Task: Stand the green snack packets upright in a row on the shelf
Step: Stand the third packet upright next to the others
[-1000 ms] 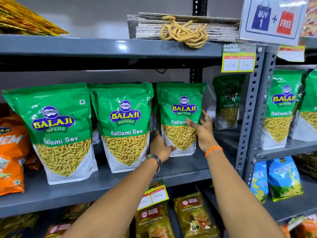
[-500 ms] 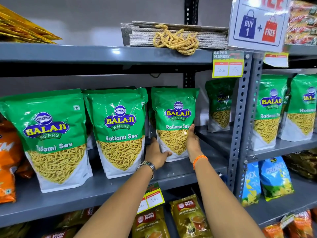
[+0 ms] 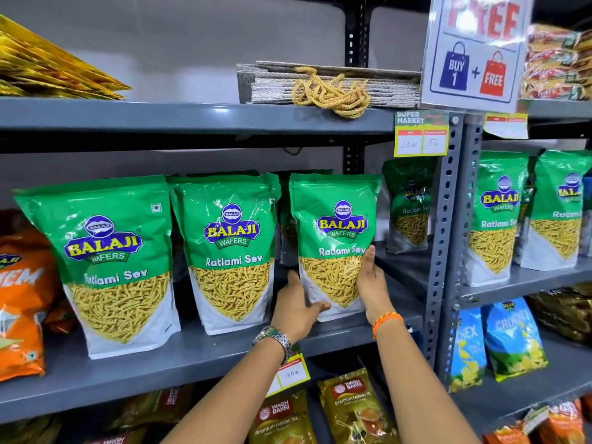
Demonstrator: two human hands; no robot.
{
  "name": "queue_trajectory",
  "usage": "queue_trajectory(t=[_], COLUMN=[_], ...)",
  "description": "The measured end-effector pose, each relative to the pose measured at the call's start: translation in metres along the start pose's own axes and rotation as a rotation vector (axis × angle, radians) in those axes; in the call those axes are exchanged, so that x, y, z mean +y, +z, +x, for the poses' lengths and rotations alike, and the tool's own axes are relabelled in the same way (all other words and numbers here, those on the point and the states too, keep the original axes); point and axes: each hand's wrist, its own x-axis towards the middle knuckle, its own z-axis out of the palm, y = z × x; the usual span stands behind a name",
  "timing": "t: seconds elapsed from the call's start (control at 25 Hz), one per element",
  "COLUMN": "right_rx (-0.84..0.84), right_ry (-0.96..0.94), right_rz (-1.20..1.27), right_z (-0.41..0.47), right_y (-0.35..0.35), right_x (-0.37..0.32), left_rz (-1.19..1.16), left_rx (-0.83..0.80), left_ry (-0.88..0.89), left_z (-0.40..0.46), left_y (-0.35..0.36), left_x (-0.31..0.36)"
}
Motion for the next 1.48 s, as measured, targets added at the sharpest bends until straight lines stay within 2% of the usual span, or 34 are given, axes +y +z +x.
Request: queue_trajectory(t=[0.28, 0.36, 0.48, 0.56, 1.0, 1.48], right_rx=[0.100, 0.055, -0.149, -0.205, -0.192, -0.234], right_ry=[-0.090, -0.117, -0.180, -0.205, -0.229, -0.218], right_rz=[-0.187, -0.178, -0.158, -0.159, -0.158, -0.198], right_z=[-0.005, -0.003, 0.000, 0.001, 0.008, 0.005], right_y=[-0.003, -0.010, -0.019, -0.023, -0.020, -0.010], right_x=[0.003, 0.007, 0.011, 0.010, 0.011, 0.009], left_rz=[-0.039, -0.038, -0.023, 0.026, 0.086, 0.062], left_rx=[-0.004, -0.012, -0.067, -0.088, -0.051, -0.071], left_ry=[0.000, 0.010, 0.001, 0.007, 0.003, -0.099], left_z=[0.001, 0.001, 0.001, 0.002, 0.003, 0.000], left_y=[0.005, 0.007, 0.007, 0.010, 0.018, 0.009], left_x=[-0.001, -0.002, -0.007, -0.009, -0.004, -0.001])
